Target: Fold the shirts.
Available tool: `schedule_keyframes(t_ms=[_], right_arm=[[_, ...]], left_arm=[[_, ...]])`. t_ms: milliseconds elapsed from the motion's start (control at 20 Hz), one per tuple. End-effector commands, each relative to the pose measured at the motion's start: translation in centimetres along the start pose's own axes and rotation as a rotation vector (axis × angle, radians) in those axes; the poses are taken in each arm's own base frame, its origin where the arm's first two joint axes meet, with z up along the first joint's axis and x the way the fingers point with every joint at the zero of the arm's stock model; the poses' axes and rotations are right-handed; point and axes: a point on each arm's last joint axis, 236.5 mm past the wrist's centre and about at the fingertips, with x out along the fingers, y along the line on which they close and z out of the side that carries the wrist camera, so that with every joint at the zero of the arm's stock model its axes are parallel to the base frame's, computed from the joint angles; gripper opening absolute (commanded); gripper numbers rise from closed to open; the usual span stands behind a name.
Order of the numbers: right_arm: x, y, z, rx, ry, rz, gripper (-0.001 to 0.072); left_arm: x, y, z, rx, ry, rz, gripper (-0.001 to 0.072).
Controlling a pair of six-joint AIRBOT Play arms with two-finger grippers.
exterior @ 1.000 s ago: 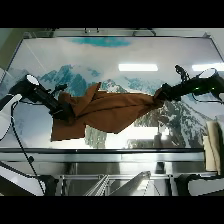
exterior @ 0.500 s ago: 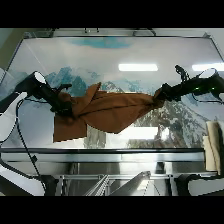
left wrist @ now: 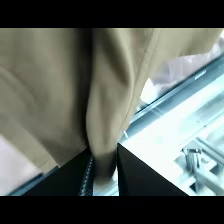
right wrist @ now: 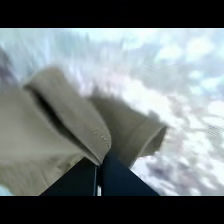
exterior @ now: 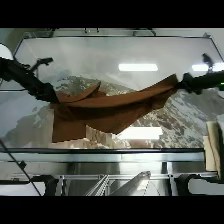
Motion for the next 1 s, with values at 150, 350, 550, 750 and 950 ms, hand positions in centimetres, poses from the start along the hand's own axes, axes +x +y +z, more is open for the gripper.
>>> schedule_keyframes(t_ms=[150, 350, 550, 750, 950], right_arm=[[-16.3, 12.0, 1.1, -0.326, -0.41, 0.059, 0.0017], [-26.1, 19.7, -1.8, -0.552, -0.725, -0.022, 0.0017], [-22.7, 17.5, -5.0, -0.503, -0.523, -0.03, 0.0017], [-16.3, 12.1, -6.2, -0.345, -0.326, 0.005, 0.0017], [-11.5, 7.5, -7.5, -0.225, -0.197, 0.001, 0.0017]], left_arm=[[-15.2, -12.8, -0.7, 0.248, -0.611, -0.129, 0.0142], [-20.1, -18.7, -3.5, 0.398, -0.836, -0.079, 0.0025], [-12.6, -16.6, -2.9, 0.289, -0.706, -0.221, 0.0025], [-0.6, -14.6, -1.7, 0.163, -0.443, -0.425, 0.0024], [9.1, -14.9, 1.1, 0.147, -0.275, -0.476, 0.0319]])
